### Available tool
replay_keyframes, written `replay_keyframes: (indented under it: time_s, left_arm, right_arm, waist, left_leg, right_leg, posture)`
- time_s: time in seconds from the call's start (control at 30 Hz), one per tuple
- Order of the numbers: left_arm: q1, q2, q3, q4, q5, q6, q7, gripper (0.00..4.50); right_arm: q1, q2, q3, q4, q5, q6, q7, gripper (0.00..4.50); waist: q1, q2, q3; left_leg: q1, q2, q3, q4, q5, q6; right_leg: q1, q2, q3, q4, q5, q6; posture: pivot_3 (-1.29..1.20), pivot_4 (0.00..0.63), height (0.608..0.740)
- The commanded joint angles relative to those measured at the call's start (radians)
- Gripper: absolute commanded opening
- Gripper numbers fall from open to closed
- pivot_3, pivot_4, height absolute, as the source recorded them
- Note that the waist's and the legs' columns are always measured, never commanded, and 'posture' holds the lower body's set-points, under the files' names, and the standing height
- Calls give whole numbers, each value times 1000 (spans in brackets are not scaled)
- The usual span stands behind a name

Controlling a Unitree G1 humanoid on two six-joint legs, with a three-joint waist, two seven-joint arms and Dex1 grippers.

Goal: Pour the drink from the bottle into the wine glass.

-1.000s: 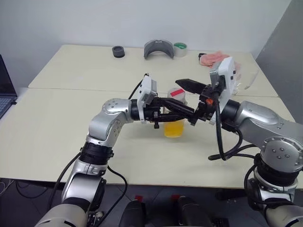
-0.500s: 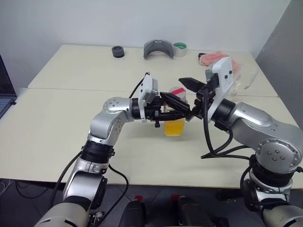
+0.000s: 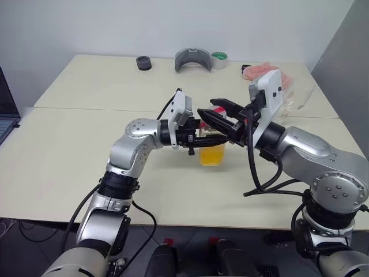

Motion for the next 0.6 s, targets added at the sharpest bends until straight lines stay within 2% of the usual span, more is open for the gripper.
replay_keyframes:
  time_s: [0.03,0.23,0.47,0.6]
  left_arm:
    - [-15,-5,1,-38,-9,-24,-11,1869]
    - [-9,-4,0,-48,-14,-20,-13,1869]
    - [-4,-2,-2,-62,-21,-15,-12,1869]
    - [5,1,0,-83,-29,-5,-3,1869]
  right_arm:
    - [-12,-3,-19,-29,13,-24,-17,1870]
    - [-26,-39,-17,8,17,-37,41,1870]
    - [-57,-187,12,160,-3,-160,384,1870]
    - [-89,-207,31,287,4,-244,584,1870]
  waist:
    - [0,0,0]
    - [0,0,0]
    - [0,0,0]
    - [-1,0,0]
  left_leg:
    - [0,0,0,0,0,0]
    - [0,0,0,0,0,0]
    - [0,0,1,0,0,0]
    - [0,0,1,0,0,0]
  right_leg:
    - [0,0,0,0,0,0]
    - [0,0,0,0,0,0]
    - [0,0,0,-1,0,0]
    - [0,1,0,-1,0,0]
  posture:
    - [0,150,740]
    - [0,150,740]
    - [0,150,740]
    - [0,150,740]
